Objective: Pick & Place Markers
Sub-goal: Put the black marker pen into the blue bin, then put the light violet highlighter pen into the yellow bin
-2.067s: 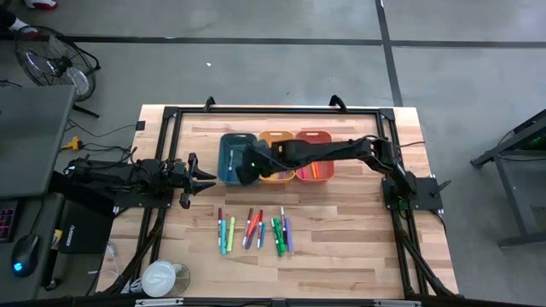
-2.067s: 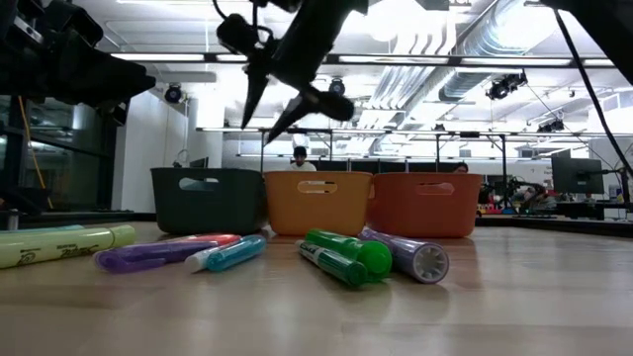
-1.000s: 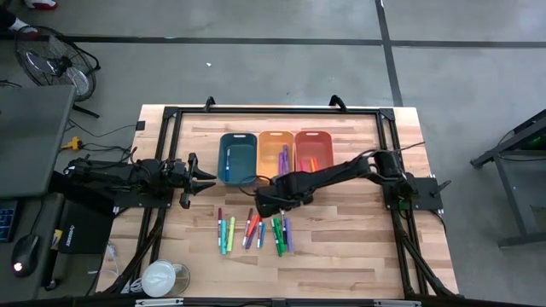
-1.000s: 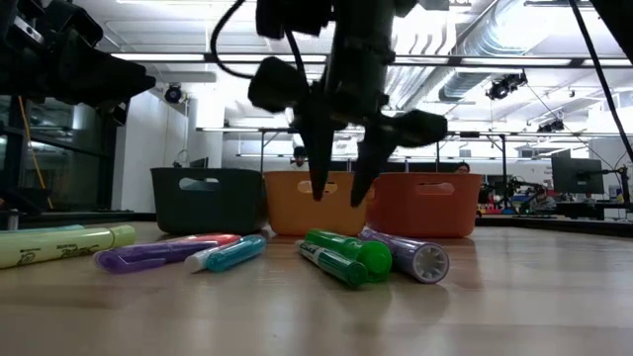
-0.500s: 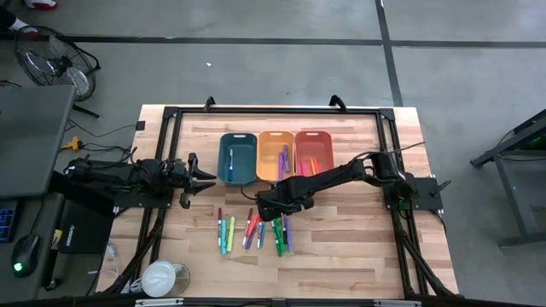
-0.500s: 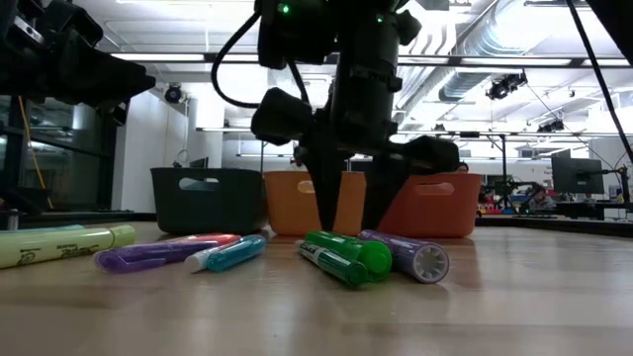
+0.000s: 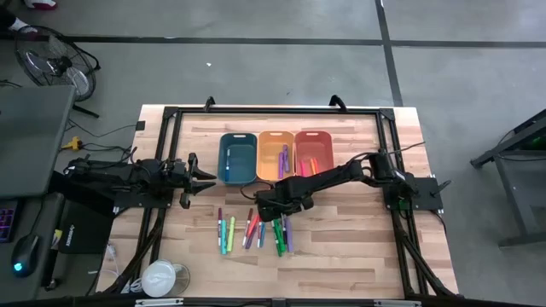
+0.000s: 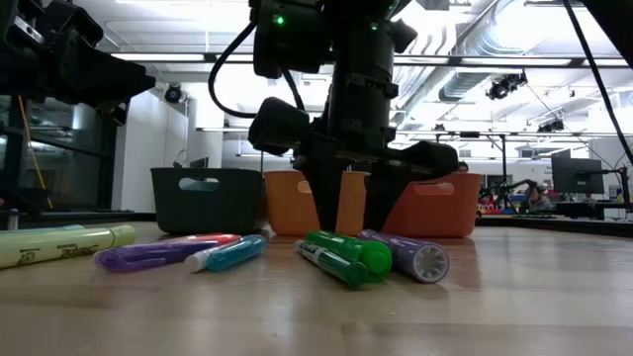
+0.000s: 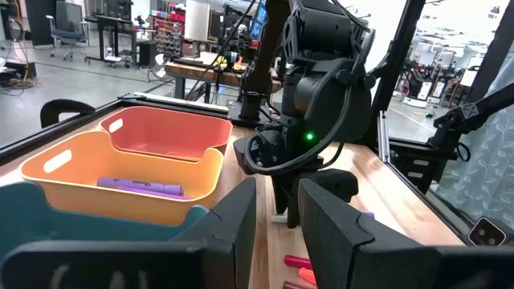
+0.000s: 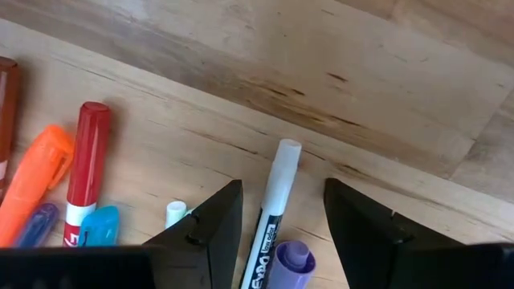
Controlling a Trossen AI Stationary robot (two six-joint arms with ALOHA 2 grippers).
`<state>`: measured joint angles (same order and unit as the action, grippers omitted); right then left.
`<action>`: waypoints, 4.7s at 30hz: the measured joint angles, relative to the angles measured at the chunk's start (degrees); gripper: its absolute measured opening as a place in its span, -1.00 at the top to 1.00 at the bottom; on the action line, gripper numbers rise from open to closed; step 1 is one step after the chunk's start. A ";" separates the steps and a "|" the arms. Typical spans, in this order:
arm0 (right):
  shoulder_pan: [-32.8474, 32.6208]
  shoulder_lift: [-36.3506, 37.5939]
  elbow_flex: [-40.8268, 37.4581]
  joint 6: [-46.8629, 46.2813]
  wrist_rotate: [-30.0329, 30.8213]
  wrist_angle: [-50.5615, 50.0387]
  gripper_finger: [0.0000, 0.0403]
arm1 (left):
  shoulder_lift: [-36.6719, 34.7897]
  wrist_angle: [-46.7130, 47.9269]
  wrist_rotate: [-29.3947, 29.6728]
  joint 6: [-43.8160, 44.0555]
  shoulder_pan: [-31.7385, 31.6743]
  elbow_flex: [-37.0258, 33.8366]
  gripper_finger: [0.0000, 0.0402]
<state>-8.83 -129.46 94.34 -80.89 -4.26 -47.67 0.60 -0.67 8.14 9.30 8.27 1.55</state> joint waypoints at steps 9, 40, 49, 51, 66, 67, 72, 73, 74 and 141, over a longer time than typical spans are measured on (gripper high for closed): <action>-0.09 -0.18 -0.08 1.00 -0.32 -0.45 0.34 | 0.01 0.01 0.00 -0.01 -0.02 -0.01 0.53; -0.23 -0.18 -0.26 4.86 -0.69 -0.55 0.91 | 0.01 0.00 0.00 0.00 -0.01 -0.01 0.53; -0.23 -0.38 0.85 5.47 -0.28 -1.70 0.91 | 0.00 0.00 0.00 0.00 -0.02 -0.01 0.53; -0.25 -0.66 2.08 6.22 0.44 -3.12 0.91 | 0.00 0.00 0.00 0.00 -0.02 -0.01 0.53; 0.05 -1.61 11.90 10.40 3.56 -11.74 0.93 | 0.01 0.00 0.00 0.00 -0.02 0.00 0.53; 0.10 -1.51 12.77 10.61 4.07 -12.47 0.93 | 0.00 0.00 0.02 0.00 0.00 0.00 0.53; 0.63 -1.47 17.04 11.95 6.67 -15.47 0.93 | 0.00 0.00 0.02 0.00 -0.02 0.01 0.53; 0.78 -1.47 17.97 12.20 7.39 -15.99 0.93 | 0.00 0.00 0.00 0.00 0.00 -0.01 0.53; 0.95 -1.45 18.93 12.60 7.86 -16.58 0.93 | 0.01 0.00 0.01 -0.01 -0.01 0.00 0.53; 15.23 -7.70 34.10 21.99 21.78 5.95 0.75 | 0.00 0.00 0.00 0.00 -0.02 0.01 0.53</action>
<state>6.39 -137.16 128.44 -58.89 17.52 -41.71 0.60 -0.67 8.14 9.30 8.25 1.56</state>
